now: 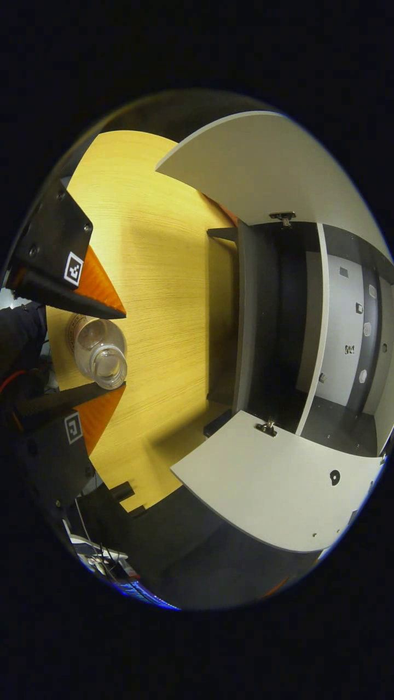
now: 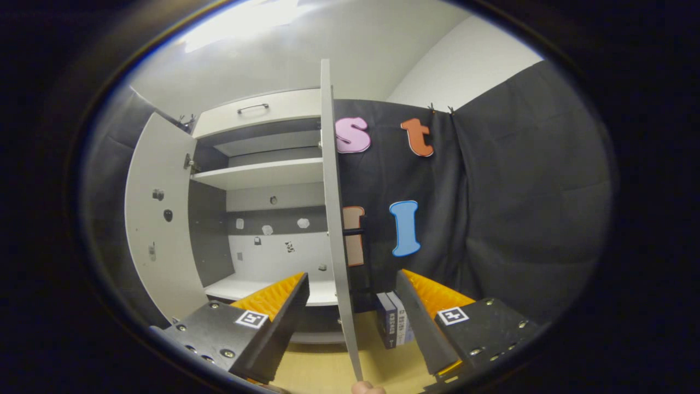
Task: Grasp the bottle in the cabinet with the left hand and place it on the coaster, then close the right door with the right hand and the left door with the left hand.
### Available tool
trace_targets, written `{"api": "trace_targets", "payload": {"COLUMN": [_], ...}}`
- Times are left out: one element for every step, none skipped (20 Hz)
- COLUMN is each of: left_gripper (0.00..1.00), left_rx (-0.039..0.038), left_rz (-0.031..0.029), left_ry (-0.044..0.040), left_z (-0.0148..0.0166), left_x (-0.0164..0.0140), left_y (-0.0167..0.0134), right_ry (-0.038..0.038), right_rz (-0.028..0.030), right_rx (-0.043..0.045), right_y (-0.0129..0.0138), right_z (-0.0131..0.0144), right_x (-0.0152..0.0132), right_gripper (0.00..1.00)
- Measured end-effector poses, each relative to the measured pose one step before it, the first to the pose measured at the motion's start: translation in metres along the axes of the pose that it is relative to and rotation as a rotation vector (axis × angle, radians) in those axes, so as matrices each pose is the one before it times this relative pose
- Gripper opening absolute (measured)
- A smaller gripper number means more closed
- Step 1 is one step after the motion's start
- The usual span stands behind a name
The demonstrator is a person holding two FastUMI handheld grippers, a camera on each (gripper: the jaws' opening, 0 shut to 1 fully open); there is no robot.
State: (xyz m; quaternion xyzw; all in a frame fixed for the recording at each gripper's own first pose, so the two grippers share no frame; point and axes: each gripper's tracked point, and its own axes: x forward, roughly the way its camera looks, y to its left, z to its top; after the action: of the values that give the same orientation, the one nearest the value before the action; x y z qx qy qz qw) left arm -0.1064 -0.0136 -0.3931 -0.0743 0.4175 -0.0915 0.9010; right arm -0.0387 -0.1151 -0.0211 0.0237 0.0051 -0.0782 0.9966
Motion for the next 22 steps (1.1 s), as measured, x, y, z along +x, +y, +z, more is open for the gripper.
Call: {"api": "trace_targets", "payload": {"left_gripper": [0.70,0.70,0.71,0.70,0.69,0.69,0.70,0.70,0.70,0.70,0.70,0.70,0.70,0.70,0.70,0.70,0.70,0.71,0.71,0.71,0.70,0.70], "left_rx": [-0.00151,0.00189,0.00426,0.00136,-0.00082,-0.00114,-0.00099,-0.00080,-0.00041,-0.00060,-0.00213,-0.00476,-0.00599,-0.00496,-0.00392,-0.00129,0.00101,0.00217,0.00337,0.00396,0.00669,0.01238], "left_rz": [-0.00067,0.00000,0.00306,0.00290,0.00249,0.00263,0.00075,0.00307,0.00166,0.00120,-0.00085,-0.00341,-0.00558,-0.00592,-0.00415,-0.00132,0.00183,0.00279,0.00170,0.00061,0.00094,0.00411], "left_ry": [0.00325,0.00268,-0.00151,-0.00234,-0.00361,-0.00473,-0.00405,-0.00458,-0.00482,-0.00689,-0.00193,0.00201,-0.00373,-0.00300,-0.00335,-0.00354,-0.00892,-0.01055,-0.02025,-0.03195,-0.03925,-0.04008], "left_z": [-0.00074,-0.00038,0.00067,0.00105,0.00033,0.00101,0.00068,0.00159,0.00071,0.00215,0.00099,0.00070,0.00184,0.00193,0.00234,0.00328,0.00503,0.00583,0.00973,0.01331,0.01639,0.01815], "left_x": [0.00023,-0.00002,0.00016,-0.00060,-0.00047,-0.00005,-0.00090,-0.00088,-0.00072,-0.00066,-0.00071,-0.00079,-0.00090,-0.00150,-0.00128,-0.00183,-0.00259,-0.00353,-0.00388,-0.00468,-0.00465,-0.00376], "left_y": [-0.00067,-0.00010,0.00060,0.00043,0.00054,0.00061,0.00055,0.00036,0.00052,0.00024,-0.00014,-0.00077,-0.00116,-0.00108,-0.00132,-0.00081,-0.00043,-0.00085,-0.00127,-0.00188,-0.00175,-0.00104], "right_ry": [-0.00016,0.00002,0.00064,0.00034,-0.00032,0.00001,0.00080,0.00148,0.00165,0.00127,0.00132,0.00249,0.00169,0.00180,0.00168,0.00135,0.00132,0.00112,0.00098,0.00115,0.00122,0.00058], "right_rz": [-0.00033,-0.00045,0.00057,0.00129,0.00084,0.00163,0.00116,0.00163,0.00108,0.00058,0.00037,-0.00056,-0.00005,-0.00065,-0.00164,-0.00116,-0.00061,-0.00103,-0.00077,-0.00098,-0.00020,0.00022], "right_rx": [0.00195,0.00100,0.00063,0.00052,0.00026,0.00019,-0.00025,-0.00034,-0.00033,-0.00033,-0.00006,0.00031,0.00112,0.00095,0.00053,0.00087,0.00144,0.00119,0.00011,-0.00072,-0.00115,-0.00065], "right_y": [0.00022,0.00038,0.00059,-0.00005,0.00058,-0.00039,0.00173,-0.00021,0.00097,-0.00023,0.00016,-0.00018,-0.00009,-0.00079,0.00001,-0.00162,0.00051,-0.00041,-0.00062,-0.00070,-0.00007,0.00031], "right_z": [0.00023,-0.00041,0.00030,0.00014,0.00012,-0.00050,0.00011,-0.00164,-0.00004,-0.00120,0.00003,-0.00122,-0.00034,-0.00112,-0.00061,0.00018,-0.00048,-0.00082,-0.00050,-0.00049,0.00017,-0.00053], "right_x": [-0.00029,0.00181,0.00062,-0.00095,0.00059,-0.00049,0.00048,0.00021,-0.00059,0.00028,0.00042,0.00031,0.00077,0.00009,0.00034,-0.00021,0.00003,0.00012,0.00068,0.00015,0.00058,0.00082], "right_gripper": [0.97,0.96,0.96,0.96,0.96,0.96,0.97,0.97,0.96,0.97,0.97,0.97,0.97,0.96,0.96,0.96,0.97,0.96,0.96,0.96,0.96,0.96]}}
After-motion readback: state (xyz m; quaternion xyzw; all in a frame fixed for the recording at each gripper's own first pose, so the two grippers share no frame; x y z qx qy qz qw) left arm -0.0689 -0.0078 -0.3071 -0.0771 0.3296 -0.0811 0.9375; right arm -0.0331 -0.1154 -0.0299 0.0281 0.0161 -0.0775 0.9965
